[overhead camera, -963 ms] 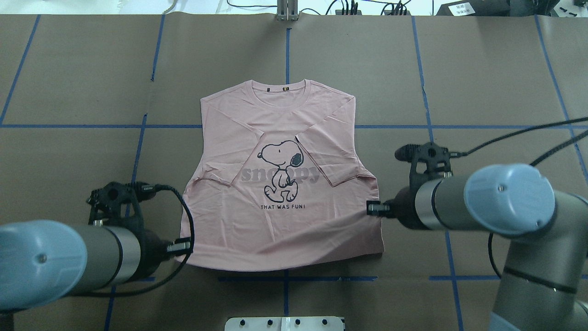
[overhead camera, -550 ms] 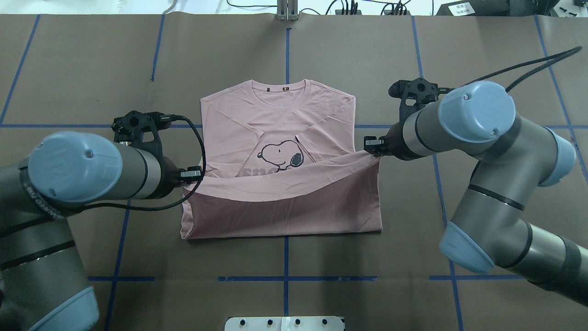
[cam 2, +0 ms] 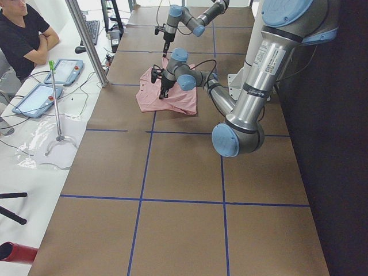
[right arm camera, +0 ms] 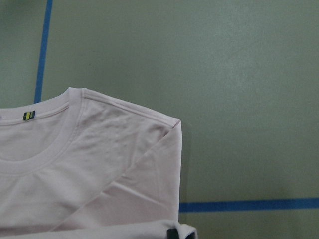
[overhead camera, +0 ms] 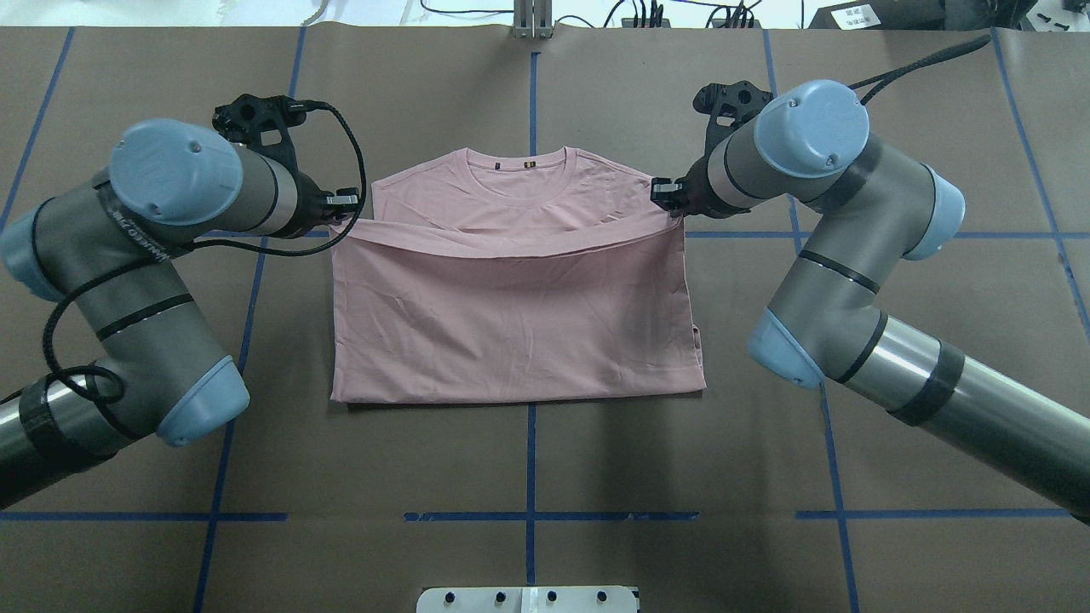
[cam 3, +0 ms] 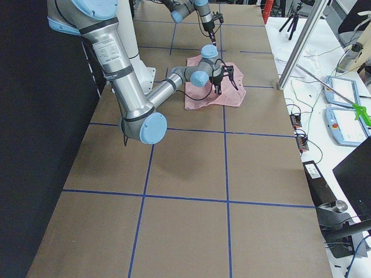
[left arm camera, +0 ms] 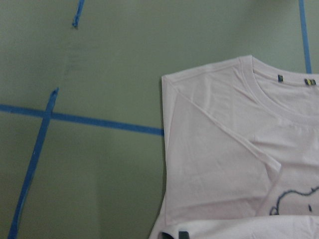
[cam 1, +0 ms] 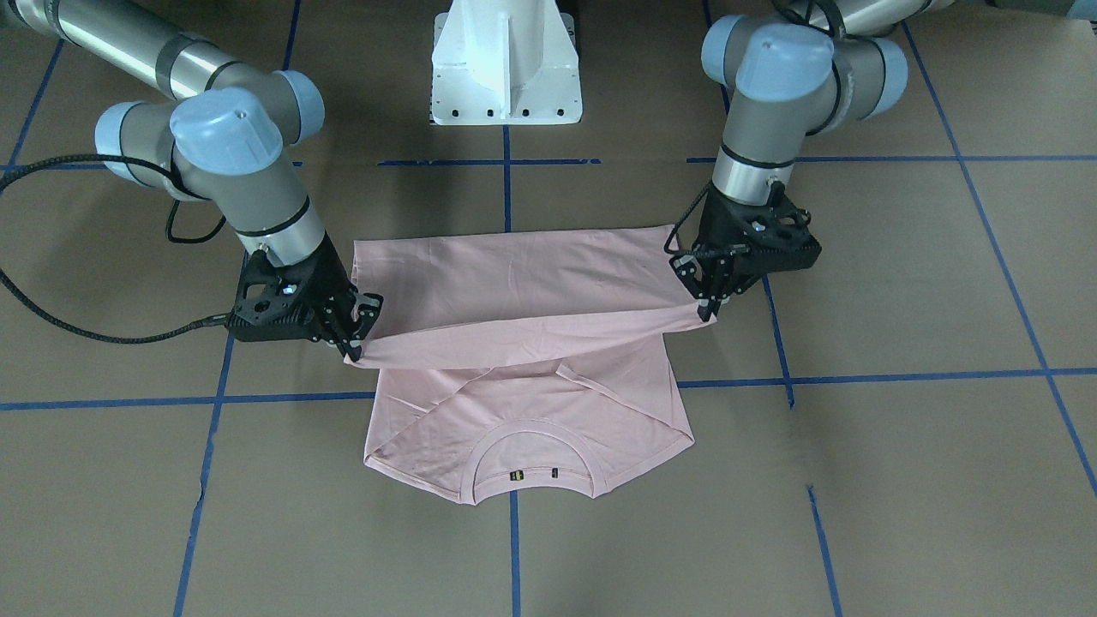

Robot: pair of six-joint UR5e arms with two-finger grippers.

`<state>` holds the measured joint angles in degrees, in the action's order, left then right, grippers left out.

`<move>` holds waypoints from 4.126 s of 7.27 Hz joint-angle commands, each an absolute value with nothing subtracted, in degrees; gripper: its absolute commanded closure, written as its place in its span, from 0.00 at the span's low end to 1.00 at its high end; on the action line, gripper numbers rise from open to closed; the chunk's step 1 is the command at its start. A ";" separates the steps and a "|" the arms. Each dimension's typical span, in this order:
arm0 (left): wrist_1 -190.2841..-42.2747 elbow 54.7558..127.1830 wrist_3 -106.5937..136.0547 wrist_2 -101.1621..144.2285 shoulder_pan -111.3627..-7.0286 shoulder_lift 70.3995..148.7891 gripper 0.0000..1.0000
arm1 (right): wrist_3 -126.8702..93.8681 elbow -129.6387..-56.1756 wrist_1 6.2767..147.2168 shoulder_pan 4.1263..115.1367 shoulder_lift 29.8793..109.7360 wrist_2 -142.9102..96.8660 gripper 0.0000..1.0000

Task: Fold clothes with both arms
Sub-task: 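Lay the hem at the collar and open both grippers, then move the right gripper down to the shirt's side edge nearest it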

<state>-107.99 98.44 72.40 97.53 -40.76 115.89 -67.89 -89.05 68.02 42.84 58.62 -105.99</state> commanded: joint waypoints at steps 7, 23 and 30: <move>-117.95 85.87 71.81 97.47 -43.07 118.91 1.00 | -67.85 -71.20 62.14 47.02 48.61 -106.00 1.00; -113.82 95.00 73.55 98.52 -43.07 119.27 0.00 | -80.43 -98.44 79.46 34.59 64.49 -105.94 0.00; -113.91 95.01 74.18 98.53 -42.63 119.27 0.00 | -81.65 -98.17 79.45 31.03 66.53 -104.76 0.01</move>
